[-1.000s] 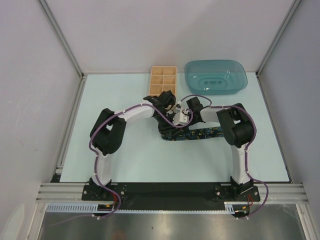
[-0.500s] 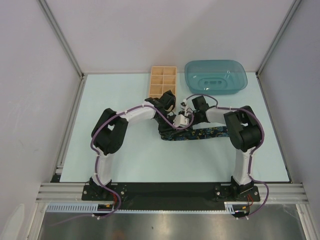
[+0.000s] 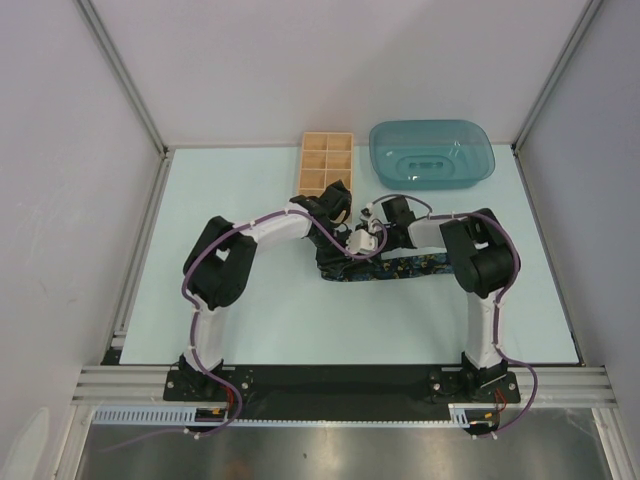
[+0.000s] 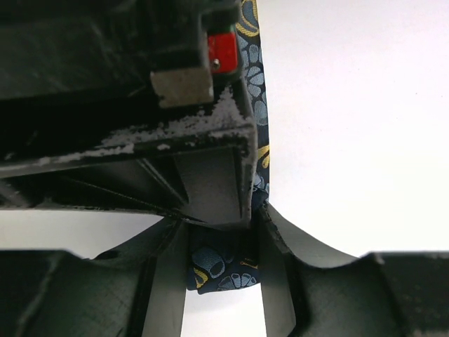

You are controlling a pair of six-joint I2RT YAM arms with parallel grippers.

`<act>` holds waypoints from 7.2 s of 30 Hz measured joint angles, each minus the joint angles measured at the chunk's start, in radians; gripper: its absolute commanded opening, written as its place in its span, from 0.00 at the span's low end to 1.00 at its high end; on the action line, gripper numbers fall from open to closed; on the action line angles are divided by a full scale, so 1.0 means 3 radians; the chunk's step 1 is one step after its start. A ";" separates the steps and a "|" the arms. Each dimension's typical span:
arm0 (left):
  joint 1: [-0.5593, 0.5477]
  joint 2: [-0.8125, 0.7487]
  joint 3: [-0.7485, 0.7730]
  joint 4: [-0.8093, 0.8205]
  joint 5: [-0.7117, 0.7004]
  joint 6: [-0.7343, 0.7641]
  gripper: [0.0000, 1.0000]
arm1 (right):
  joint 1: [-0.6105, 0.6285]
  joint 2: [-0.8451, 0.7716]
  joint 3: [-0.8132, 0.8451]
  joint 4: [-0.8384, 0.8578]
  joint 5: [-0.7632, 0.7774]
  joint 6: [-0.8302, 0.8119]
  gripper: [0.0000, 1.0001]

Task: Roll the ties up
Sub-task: Roll the tie at the center of the board.

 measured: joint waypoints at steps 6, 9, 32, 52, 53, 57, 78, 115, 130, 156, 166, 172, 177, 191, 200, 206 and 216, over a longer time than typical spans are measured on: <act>0.0000 0.0006 0.0000 -0.0004 -0.0009 0.0013 0.45 | 0.0017 0.0062 -0.0001 0.0148 -0.0061 0.0083 0.00; 0.0000 0.0010 0.0000 -0.0006 -0.0017 0.0028 0.52 | 0.0013 0.0069 -0.0001 0.0151 -0.0058 0.0071 0.00; 0.0350 -0.0417 -0.0317 0.0322 0.0251 -0.0098 0.92 | -0.0158 0.0056 0.0038 -0.0416 0.0207 -0.0473 0.00; 0.0019 -0.0033 -0.0074 0.0310 0.0417 -0.0107 0.49 | -0.0107 0.0020 0.0209 -0.0819 0.0481 -0.0730 0.00; 0.0006 -0.0019 -0.0051 0.0312 0.0415 -0.0126 0.48 | -0.0094 0.0020 0.0209 -0.0814 0.0474 -0.0730 0.00; -0.0001 -0.0011 -0.0039 0.0320 0.0411 -0.0209 0.47 | -0.0090 0.0022 0.0191 -0.0759 0.0439 -0.0679 0.00; -0.0230 0.0342 0.0454 -0.0028 0.0036 -0.0351 0.38 | -0.0237 -0.0144 -0.0324 -0.0102 0.0170 -0.0476 0.19; -0.0310 0.0516 0.0757 -0.0322 -0.0174 -0.0328 0.41 | -0.0431 -0.0338 -0.0927 0.1151 -0.0086 0.0445 0.21; -0.0198 0.0401 0.0607 -0.0276 0.0116 -0.0394 0.83 | -0.0484 -0.0298 -0.0781 0.0779 -0.0093 0.0080 0.00; 0.0197 -0.0436 -0.1039 0.2224 0.0903 -0.1260 0.97 | -0.0596 -0.0296 -0.0441 -0.0289 0.0264 -0.0713 0.00; -0.0022 -0.0217 -0.1044 0.2305 0.0816 -0.1260 0.78 | -0.0601 -0.0251 -0.0392 -0.0362 0.0239 -0.0749 0.00; -0.0062 -0.0167 -0.0989 0.2285 0.0690 -0.1203 0.52 | -0.0594 -0.0229 -0.0392 -0.0340 0.0192 -0.0746 0.00; -0.0151 -0.0173 -0.0965 0.2215 0.0458 -0.1123 0.40 | -0.0571 -0.0245 -0.0479 -0.0164 0.0170 -0.0675 0.00; -0.0244 -0.0132 -0.0219 0.0314 -0.0238 -0.0730 0.29 | -0.0111 -0.0289 -0.0660 0.0514 0.0259 -0.0113 0.22; -0.0270 -0.0111 -0.0214 0.0229 -0.0388 -0.0579 0.29 | -0.0441 -0.0562 -0.0993 0.0720 0.0074 0.0168 0.36; -0.0270 -0.0083 -0.0175 0.0197 -0.0390 -0.0575 0.29 | -0.0315 -0.0668 -0.1096 0.1077 -0.0038 0.0523 0.42; -0.0270 -0.0076 -0.0170 0.0193 -0.0390 -0.0579 0.32 | -0.0197 -0.0423 -0.0922 0.1141 -0.0047 0.0542 0.33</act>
